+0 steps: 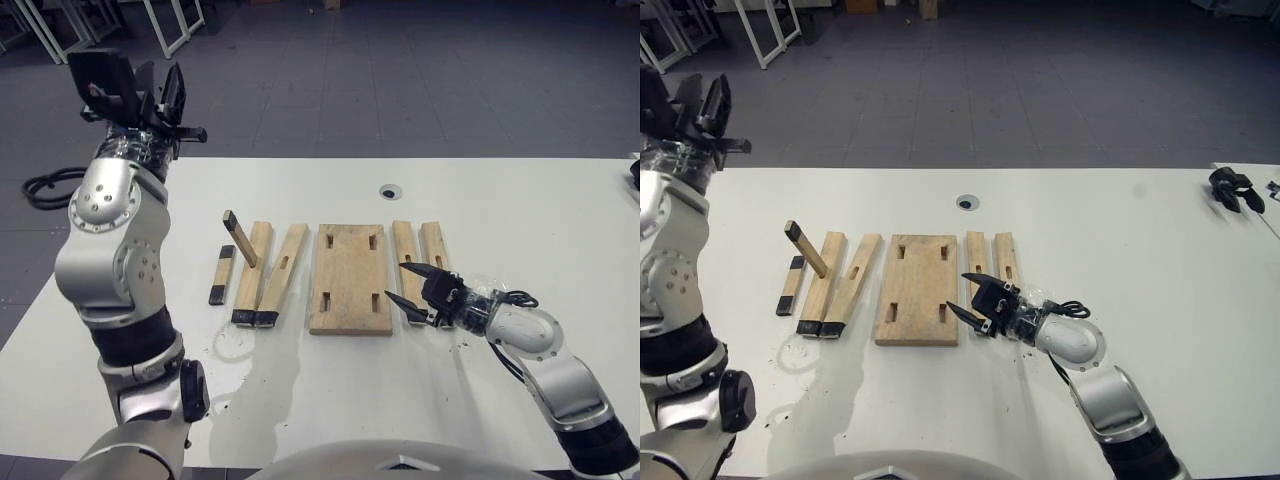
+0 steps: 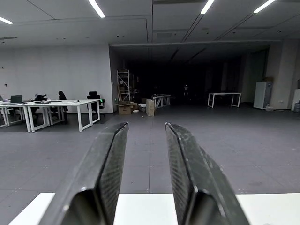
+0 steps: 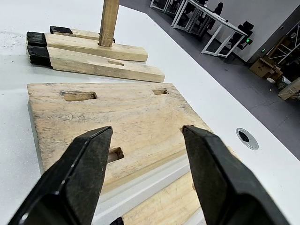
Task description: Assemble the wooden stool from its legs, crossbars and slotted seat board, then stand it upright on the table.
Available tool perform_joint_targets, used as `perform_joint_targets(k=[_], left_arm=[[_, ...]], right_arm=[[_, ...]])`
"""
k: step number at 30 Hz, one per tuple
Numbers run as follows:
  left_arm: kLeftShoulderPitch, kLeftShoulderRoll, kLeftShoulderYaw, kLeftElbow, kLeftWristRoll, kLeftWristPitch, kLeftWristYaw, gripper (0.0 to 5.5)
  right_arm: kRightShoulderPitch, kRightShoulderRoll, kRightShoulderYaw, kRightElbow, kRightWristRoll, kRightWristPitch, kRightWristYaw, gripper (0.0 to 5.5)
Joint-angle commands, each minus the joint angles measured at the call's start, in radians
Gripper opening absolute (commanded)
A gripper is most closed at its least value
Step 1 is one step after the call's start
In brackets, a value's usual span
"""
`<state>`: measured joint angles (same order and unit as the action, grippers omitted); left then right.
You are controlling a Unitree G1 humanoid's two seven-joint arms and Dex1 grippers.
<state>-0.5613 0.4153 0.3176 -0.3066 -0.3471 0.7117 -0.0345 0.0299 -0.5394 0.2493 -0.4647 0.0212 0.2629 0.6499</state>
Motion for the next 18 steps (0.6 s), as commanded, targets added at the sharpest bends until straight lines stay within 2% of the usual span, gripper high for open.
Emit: perform_joint_targets(k=[1, 6, 9, 12, 14, 18], left_arm=[[0.053, -0.043, -0.062, 0.188, 0.019, -0.021, -0.05, 1.47], [0.236, -0.075, -0.196, 0.442, 0.085, -0.027, -0.133, 1.47], [0.239, -0.065, -0.168, 0.454, 0.093, -0.036, -0.115, 1.47], [0.174, -0.03, -0.146, 0.315, 0.108, -0.065, -0.093, 1.47], [0.135, -0.047, -0.124, 0.156, 0.099, -0.082, -0.054, 1.47], [0.165, -0.047, -0.132, -0.114, 0.135, -0.061, -0.008, 1.47]], right_arm=[[-0.005, 0.002, 0.006, 0.007, -0.019, -0.01, -0.008, 2.75], [0.001, 0.009, 0.012, 0.011, -0.035, -0.017, -0.016, 2.75], [0.0, 0.011, 0.009, 0.011, -0.036, -0.015, -0.018, 2.75], [0.01, 0.01, 0.01, 0.01, -0.039, -0.017, -0.021, 2.75], [0.014, 0.009, 0.012, 0.007, -0.042, -0.015, -0.023, 2.75], [0.02, 0.006, 0.012, 0.003, -0.043, -0.012, -0.023, 2.75]])
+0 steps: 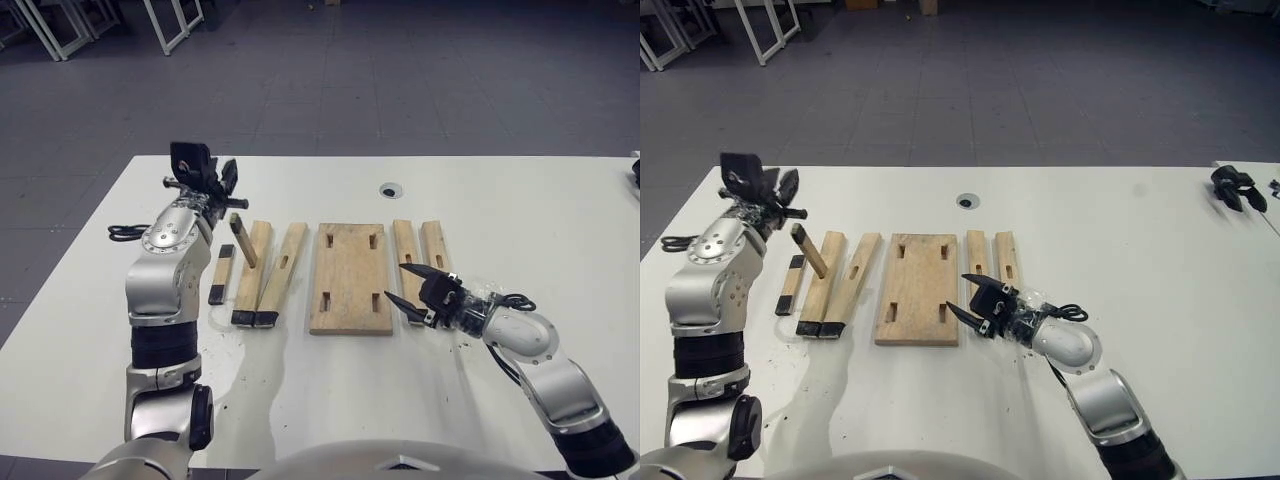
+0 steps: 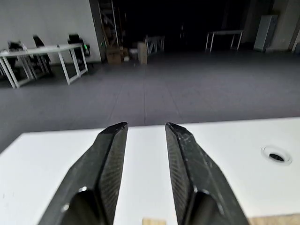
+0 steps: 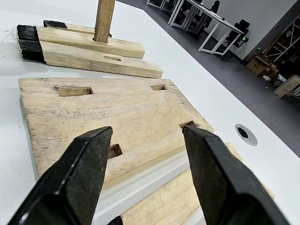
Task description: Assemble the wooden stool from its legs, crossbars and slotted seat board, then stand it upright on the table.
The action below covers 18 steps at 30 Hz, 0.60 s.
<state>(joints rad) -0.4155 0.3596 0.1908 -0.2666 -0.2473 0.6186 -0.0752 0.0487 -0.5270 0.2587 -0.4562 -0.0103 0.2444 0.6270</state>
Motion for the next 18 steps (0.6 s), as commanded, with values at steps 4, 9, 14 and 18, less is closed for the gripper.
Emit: perform_joint_targets(k=[4, 9, 14, 18], left_arm=[[0.171, -0.02, -0.013, -0.338, 0.034, 0.125, 0.051, 1.66], [0.561, -0.109, -0.087, -0.497, 0.049, 0.069, 0.05, 2.39], [0.838, -0.147, -0.131, -0.463, 0.074, -0.018, 0.03, 3.07], [0.829, -0.158, -0.111, -0.34, 0.068, -0.071, 0.01, 3.54]], right_arm=[[0.01, -0.006, 0.002, -0.009, -0.013, 0.014, -0.002, 2.75], [0.018, -0.009, 0.0, -0.017, -0.012, 0.021, -0.001, 2.75], [0.028, -0.016, -0.008, -0.021, -0.007, 0.024, 0.001, 2.75], [0.015, -0.016, -0.005, -0.014, -0.007, 0.027, 0.008, 2.75]])
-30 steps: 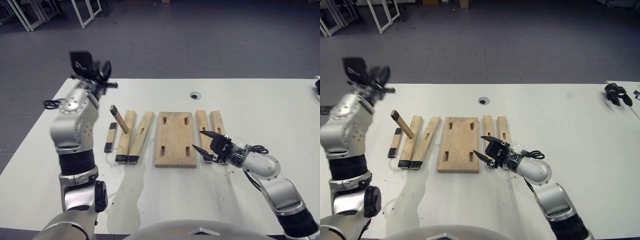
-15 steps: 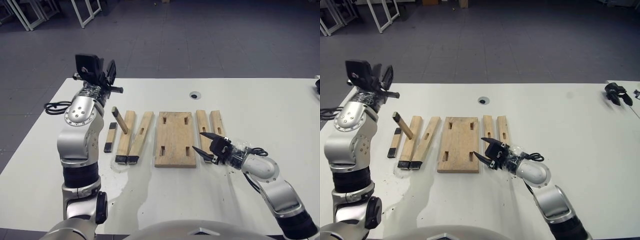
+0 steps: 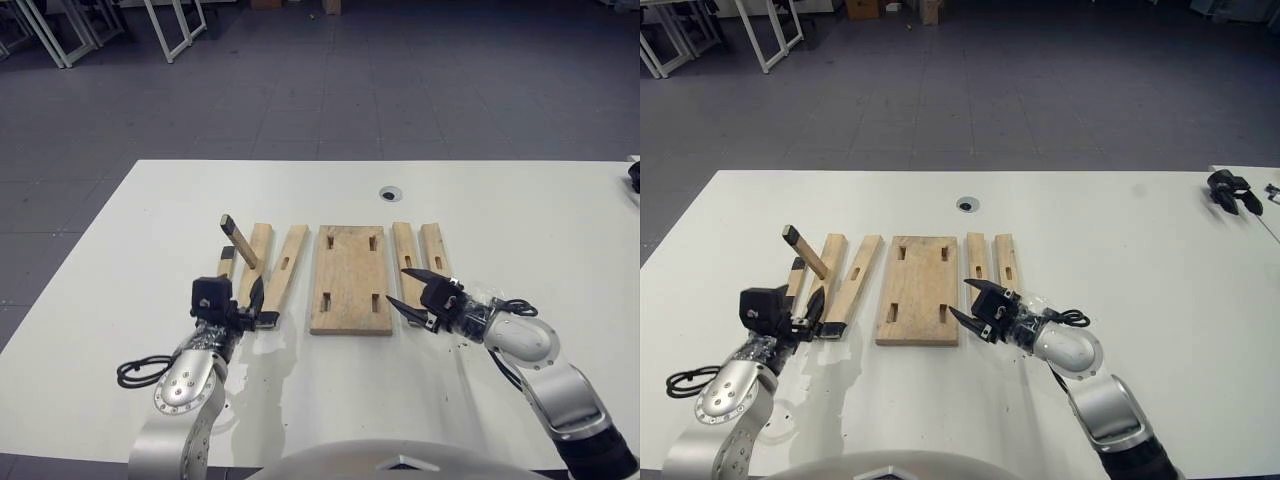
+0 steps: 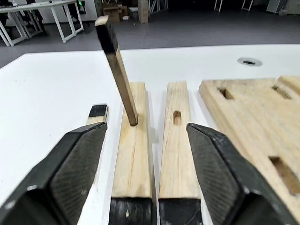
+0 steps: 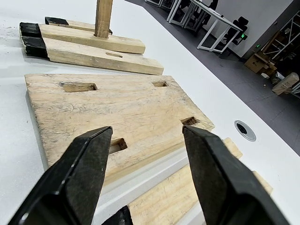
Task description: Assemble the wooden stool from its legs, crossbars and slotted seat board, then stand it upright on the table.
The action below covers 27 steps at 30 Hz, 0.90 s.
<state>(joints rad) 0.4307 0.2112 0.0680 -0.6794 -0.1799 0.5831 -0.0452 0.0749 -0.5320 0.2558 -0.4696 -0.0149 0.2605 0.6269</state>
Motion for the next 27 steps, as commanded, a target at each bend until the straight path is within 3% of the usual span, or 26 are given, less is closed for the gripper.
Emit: perform_joint_targets(k=[1, 10, 18, 27], left_arm=[[-0.029, -0.013, 0.017, 0.107, -0.003, -0.048, -0.024, 3.54], [-0.082, -0.019, 0.034, 0.34, -0.02, -0.068, -0.067, 3.54], [-0.095, -0.007, 0.119, 0.414, -0.109, 0.024, -0.099, 2.29], [-0.114, 0.083, 0.119, 0.411, -0.094, 0.092, -0.124, 2.04]], right_arm=[[-0.013, -0.011, -0.002, 0.001, -0.003, 0.01, 0.01, 2.75], [-0.004, -0.017, -0.003, 0.003, -0.01, -0.003, 0.015, 2.75], [-0.008, -0.013, 0.005, 0.0, -0.016, 0.002, 0.012, 2.75], [-0.012, -0.009, 0.005, 0.003, -0.025, -0.003, 0.015, 2.75]])
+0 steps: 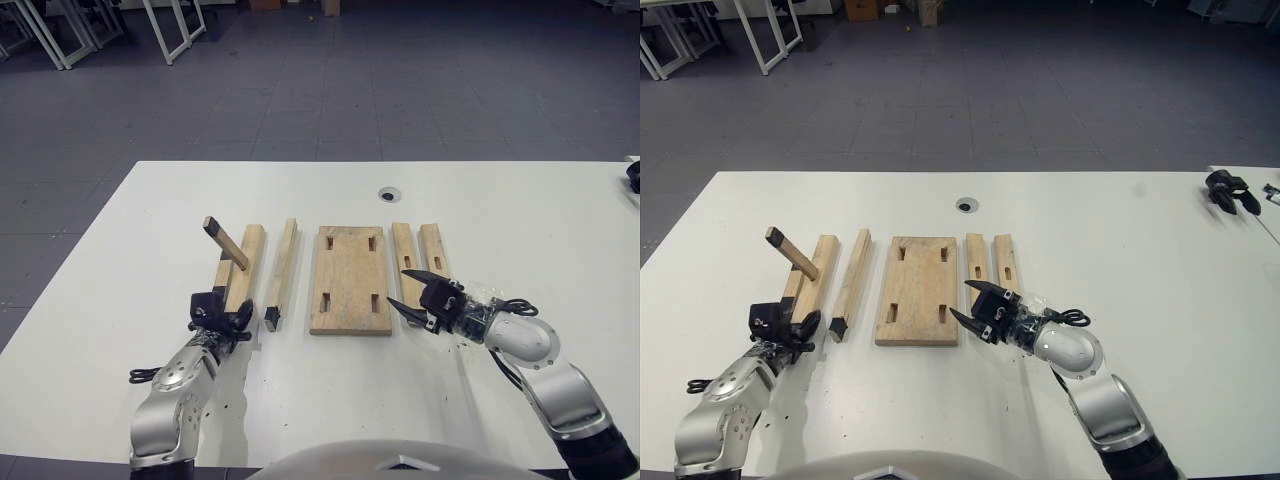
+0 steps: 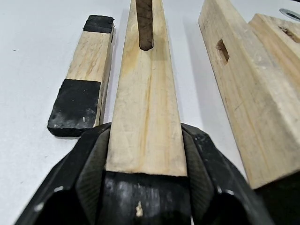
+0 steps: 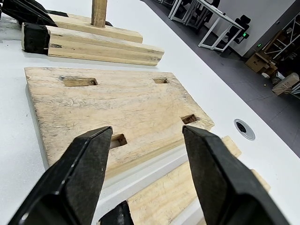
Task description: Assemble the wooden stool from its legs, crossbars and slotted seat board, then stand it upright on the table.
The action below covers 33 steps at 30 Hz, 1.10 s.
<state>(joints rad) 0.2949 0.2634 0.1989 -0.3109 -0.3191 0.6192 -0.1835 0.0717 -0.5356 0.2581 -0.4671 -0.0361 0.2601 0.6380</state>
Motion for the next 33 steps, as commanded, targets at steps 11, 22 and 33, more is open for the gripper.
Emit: perform_joint_targets(k=[11, 22, 33], left_arm=[[-0.332, -0.031, 0.128, -0.218, -0.524, 0.112, -0.07, 2.03], [-0.363, 0.108, 0.033, -0.211, -1.144, 0.394, -0.159, 2.03], [-0.345, 0.201, 0.009, -0.187, -1.21, 0.365, -0.167, 2.03]], right_arm=[[-0.28, 0.26, -0.294, 0.01, 0.574, 0.632, -0.077, 3.85], [-0.669, 0.332, -0.579, 0.342, 1.284, 1.122, -0.157, 4.54], [-0.68, 0.237, -0.521, 0.341, 1.385, 1.126, -0.072, 3.32]])
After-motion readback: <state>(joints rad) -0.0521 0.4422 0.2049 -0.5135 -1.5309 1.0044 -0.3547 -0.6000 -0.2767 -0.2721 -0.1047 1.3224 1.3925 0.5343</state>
